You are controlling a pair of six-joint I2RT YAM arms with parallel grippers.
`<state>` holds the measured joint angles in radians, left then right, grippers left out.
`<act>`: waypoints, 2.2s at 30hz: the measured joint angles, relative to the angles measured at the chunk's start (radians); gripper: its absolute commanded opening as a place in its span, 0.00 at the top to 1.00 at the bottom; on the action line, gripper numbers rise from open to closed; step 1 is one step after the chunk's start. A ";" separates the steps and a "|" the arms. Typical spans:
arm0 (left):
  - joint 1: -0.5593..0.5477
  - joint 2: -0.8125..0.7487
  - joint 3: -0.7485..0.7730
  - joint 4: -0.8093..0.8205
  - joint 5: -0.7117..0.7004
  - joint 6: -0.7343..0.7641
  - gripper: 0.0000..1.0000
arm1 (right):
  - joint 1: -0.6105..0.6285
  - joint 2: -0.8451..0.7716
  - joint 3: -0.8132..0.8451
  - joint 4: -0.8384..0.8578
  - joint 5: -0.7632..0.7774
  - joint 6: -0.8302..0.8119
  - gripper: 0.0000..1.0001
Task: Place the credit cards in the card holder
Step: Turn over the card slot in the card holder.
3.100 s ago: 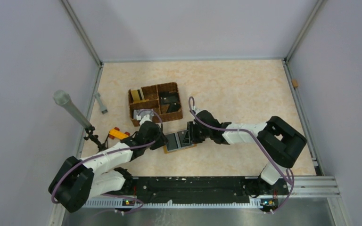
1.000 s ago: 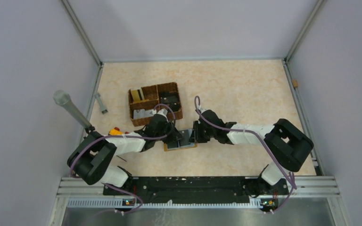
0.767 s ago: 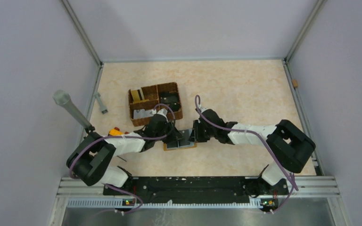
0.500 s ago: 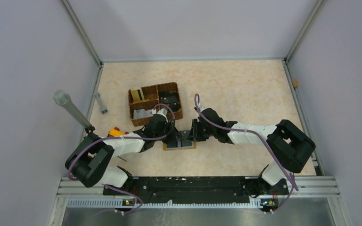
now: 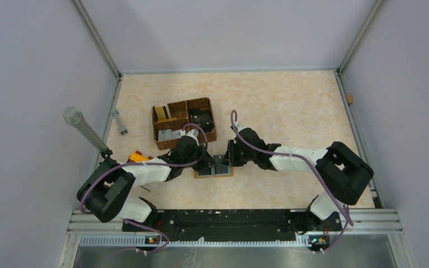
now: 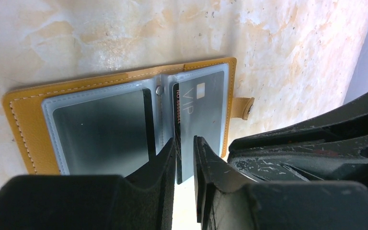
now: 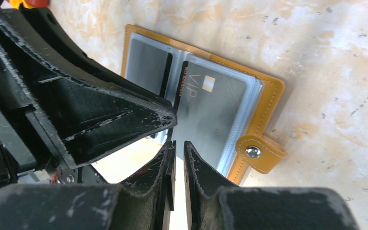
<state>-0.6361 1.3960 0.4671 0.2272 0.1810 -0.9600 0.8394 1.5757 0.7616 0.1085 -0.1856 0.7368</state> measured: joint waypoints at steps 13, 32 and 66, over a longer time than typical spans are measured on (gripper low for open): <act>0.000 0.023 0.000 0.007 0.010 -0.007 0.78 | -0.008 0.000 -0.013 -0.051 0.061 0.001 0.84; 0.000 0.023 0.000 0.004 0.008 -0.006 0.81 | -0.011 0.025 -0.018 -0.060 0.084 0.027 0.78; 0.000 0.022 -0.009 0.000 -0.006 -0.007 0.81 | -0.012 0.033 -0.042 0.009 0.022 0.045 0.89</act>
<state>-0.6357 1.4178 0.4583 0.2272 0.1753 -0.9672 0.8276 1.6085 0.7193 0.1177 -0.1638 0.7822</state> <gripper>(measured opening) 0.196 0.120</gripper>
